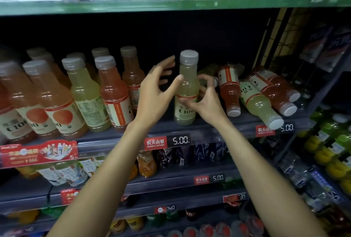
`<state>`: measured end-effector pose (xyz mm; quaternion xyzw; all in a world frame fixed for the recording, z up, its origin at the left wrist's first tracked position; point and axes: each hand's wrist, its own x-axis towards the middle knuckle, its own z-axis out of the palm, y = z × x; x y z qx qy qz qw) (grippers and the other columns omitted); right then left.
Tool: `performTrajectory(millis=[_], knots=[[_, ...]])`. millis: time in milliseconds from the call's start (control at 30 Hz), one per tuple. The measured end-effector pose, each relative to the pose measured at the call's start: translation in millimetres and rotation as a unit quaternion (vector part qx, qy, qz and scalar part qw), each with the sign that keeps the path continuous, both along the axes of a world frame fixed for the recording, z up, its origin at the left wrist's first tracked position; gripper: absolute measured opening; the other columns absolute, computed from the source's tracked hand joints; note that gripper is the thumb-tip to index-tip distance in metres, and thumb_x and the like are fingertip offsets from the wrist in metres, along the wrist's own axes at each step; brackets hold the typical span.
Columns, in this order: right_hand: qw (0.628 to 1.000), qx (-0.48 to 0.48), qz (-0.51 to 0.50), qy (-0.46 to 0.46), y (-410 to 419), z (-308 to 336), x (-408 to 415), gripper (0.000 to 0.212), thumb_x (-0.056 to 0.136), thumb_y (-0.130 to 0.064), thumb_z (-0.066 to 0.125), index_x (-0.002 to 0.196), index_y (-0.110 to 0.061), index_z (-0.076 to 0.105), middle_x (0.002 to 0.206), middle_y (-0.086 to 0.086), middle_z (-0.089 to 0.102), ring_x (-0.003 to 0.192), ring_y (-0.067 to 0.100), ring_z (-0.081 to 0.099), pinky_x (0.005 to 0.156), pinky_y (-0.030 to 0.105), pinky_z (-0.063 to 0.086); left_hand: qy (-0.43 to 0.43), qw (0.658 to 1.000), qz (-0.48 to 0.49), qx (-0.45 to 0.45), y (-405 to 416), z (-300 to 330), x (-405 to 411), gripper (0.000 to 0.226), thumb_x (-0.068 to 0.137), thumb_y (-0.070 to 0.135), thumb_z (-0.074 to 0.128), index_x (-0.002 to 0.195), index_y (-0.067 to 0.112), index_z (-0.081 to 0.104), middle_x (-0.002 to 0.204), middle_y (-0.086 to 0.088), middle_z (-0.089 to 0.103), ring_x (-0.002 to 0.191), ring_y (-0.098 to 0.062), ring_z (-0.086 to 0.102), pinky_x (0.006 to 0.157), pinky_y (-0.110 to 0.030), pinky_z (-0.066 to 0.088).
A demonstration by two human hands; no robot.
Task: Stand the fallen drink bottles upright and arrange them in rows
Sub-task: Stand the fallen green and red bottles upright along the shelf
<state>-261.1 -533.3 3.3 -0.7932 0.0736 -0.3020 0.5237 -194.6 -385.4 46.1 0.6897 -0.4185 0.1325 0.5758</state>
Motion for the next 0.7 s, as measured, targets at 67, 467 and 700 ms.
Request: performTrajectory(millis=[67, 467, 700], knots=[[0.999, 0.040, 0.003, -0.008, 11, -5, 14, 0.069, 0.070, -0.027, 0.081, 0.121, -0.026, 0.034, 0.110, -0.006, 0.064, 0.103, 0.007, 0.063, 0.090, 0.032, 0.052, -0.040, 0.997, 0.029, 0.056, 10, -18, 5, 0.046, 0.093, 0.029, 0.060, 0.137, 0.022, 0.047, 0.133, 0.004, 0.054, 0.120, -0.005, 0.051, 0.099, -0.026, 0.045], [0.997, -0.037, 0.023, 0.061, 65, -13, 56, 0.075, 0.083, -0.031, 0.070, 0.145, -0.037, 0.029, 0.116, 0.000, 0.061, 0.105, 0.013, 0.058, 0.087, 0.029, 0.052, -0.123, 0.967, 0.184, 0.126, 51, -73, 15, 0.068, 0.082, 0.003, 0.067, 0.142, 0.004, 0.036, 0.147, -0.015, 0.033, 0.134, -0.027, 0.034, 0.108, -0.036, 0.036], [0.999, -0.036, 0.006, 0.009, 73, -19, 63, 0.051, 0.085, -0.026, 0.069, 0.130, -0.020, 0.048, 0.114, 0.001, 0.062, 0.101, 0.013, 0.060, 0.074, 0.013, 0.047, -0.169, 0.942, 0.239, 0.166, 55, -69, 17, 0.062, 0.082, 0.004, 0.064, 0.140, 0.003, 0.041, 0.142, -0.018, 0.040, 0.126, -0.030, 0.041, 0.091, -0.031, 0.044]])
